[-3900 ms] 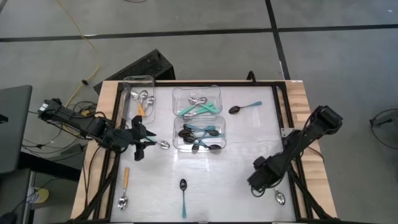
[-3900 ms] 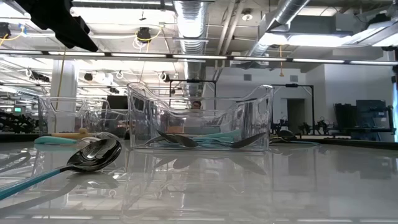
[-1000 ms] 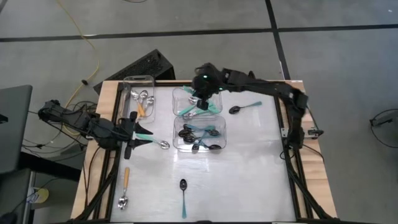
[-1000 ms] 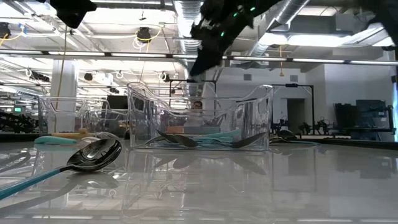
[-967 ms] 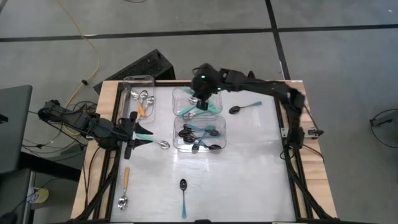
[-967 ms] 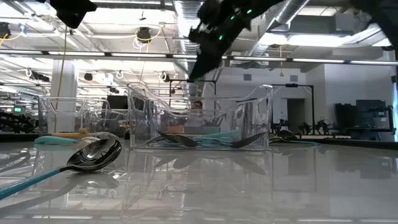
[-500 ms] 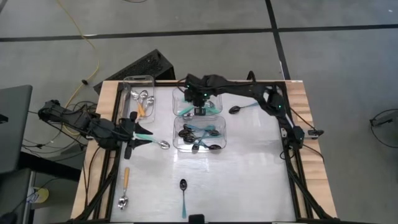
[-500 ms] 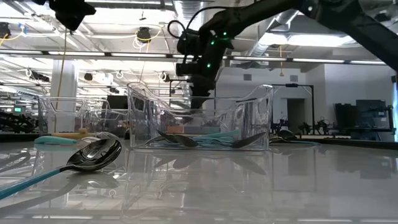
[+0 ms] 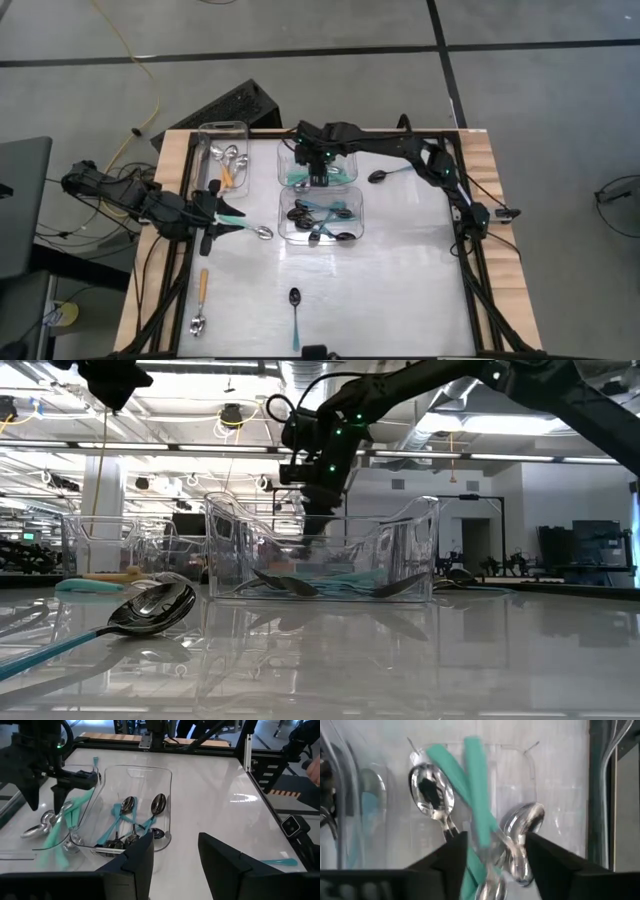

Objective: Sort silverware by color (type)
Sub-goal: Put the green spoon into the top right transparent bin, then put the blue spoon into the bottom transparent bin

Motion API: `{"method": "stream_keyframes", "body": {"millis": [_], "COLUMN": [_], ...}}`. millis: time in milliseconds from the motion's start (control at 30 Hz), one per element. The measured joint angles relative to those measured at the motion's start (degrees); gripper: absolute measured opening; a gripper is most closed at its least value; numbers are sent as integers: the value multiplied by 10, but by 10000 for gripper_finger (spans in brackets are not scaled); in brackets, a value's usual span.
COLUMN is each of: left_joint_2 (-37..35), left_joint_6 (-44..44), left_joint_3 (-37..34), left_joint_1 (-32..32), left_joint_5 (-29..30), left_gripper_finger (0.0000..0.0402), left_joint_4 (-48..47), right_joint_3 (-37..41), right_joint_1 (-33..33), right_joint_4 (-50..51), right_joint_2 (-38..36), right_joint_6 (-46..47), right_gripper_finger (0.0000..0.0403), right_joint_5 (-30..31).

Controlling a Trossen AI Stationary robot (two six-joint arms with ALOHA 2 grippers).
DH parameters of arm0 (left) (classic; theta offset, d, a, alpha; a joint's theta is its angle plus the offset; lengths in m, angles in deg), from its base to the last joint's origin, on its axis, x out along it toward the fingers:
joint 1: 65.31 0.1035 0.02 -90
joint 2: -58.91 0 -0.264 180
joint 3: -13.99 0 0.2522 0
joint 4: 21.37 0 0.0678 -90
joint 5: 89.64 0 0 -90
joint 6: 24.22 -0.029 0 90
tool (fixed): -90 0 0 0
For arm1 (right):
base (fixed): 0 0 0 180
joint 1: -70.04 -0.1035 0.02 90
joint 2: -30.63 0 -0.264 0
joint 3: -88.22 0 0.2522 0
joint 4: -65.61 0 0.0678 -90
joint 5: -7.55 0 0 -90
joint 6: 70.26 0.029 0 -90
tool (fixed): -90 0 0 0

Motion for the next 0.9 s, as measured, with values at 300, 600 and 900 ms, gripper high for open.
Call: {"method": "stream_keyframes", "body": {"millis": [300, 600, 900], "left_joint_2": [0, 0, 0], "left_joint_6": [4, 5, 4], "left_joint_3": [0, 0, 0], "left_joint_1": [0, 0, 0], "left_joint_5": [0, -2, -3], "left_gripper_finger": [139, 139, 139], "left_joint_4": [-11, -11, -13], "right_joint_3": [0, 0, 198], "right_joint_1": [-4, 13, 85], "right_joint_4": [11, 111, 110], "right_joint_2": [-21, -110, -242], "right_joint_6": [0, 45, 101], "right_gripper_finger": [273, 275, 275], "right_joint_5": [1, 0, -17]}}
